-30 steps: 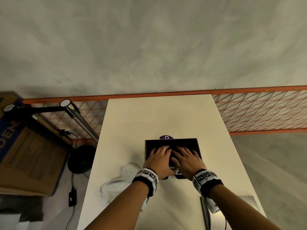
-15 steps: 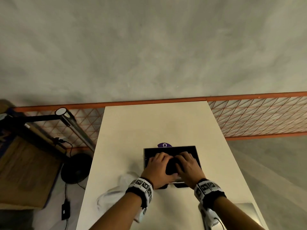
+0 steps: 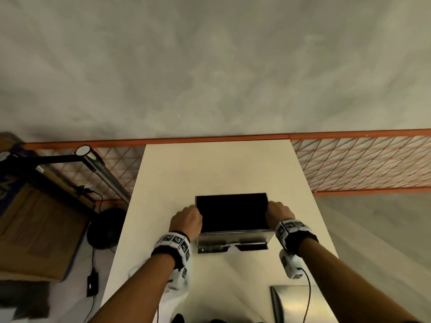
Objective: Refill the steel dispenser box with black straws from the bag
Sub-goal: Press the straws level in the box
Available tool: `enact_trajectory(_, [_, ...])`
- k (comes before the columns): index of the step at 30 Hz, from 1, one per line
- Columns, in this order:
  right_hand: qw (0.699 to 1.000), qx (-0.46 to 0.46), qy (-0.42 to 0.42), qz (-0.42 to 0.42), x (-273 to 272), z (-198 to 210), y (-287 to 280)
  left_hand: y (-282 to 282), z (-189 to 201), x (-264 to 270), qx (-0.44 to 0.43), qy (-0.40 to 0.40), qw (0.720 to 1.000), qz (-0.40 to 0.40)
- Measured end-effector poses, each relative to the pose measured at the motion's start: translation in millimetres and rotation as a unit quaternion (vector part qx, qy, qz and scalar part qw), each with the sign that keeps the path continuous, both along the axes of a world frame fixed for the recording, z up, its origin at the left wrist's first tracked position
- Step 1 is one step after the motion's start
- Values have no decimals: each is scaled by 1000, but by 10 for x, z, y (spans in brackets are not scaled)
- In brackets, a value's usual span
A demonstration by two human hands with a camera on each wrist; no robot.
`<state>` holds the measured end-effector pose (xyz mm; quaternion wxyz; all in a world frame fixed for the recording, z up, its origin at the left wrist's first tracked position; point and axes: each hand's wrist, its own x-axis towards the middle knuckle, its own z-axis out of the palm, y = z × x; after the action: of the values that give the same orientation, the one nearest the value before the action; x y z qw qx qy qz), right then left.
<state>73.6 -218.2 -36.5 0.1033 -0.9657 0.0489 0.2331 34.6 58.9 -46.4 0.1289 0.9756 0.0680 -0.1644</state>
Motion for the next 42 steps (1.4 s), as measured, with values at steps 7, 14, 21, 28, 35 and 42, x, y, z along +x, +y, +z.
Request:
enact_trajectory(7, [996, 10, -84, 20, -257, 35, -81, -53, 37, -201, 6, -54, 999, -7])
enact_trajectory(14, [998, 3, -63, 9, -202, 179, -84, -72, -37, -176, -73, -30, 996, 39])
enact_trajectory(21, [983, -38, -146, 103, -25, 469, 432, 141, -227, -406, -137, -30, 978, 155])
enact_trajectory(28, [997, 37, -61, -4, -75, 82, 159, 101, -148, -171, -77, -35, 995, 60])
enact_trajectory(35, [997, 52, 11, -53, -189, -140, 12, -18, -279, -141, -18, -7, 1000, 17])
enact_trajectory(42, [982, 84, -160, -44, -212, 97, 399, -28, -275, -77, 10, 14, 1000, 11])
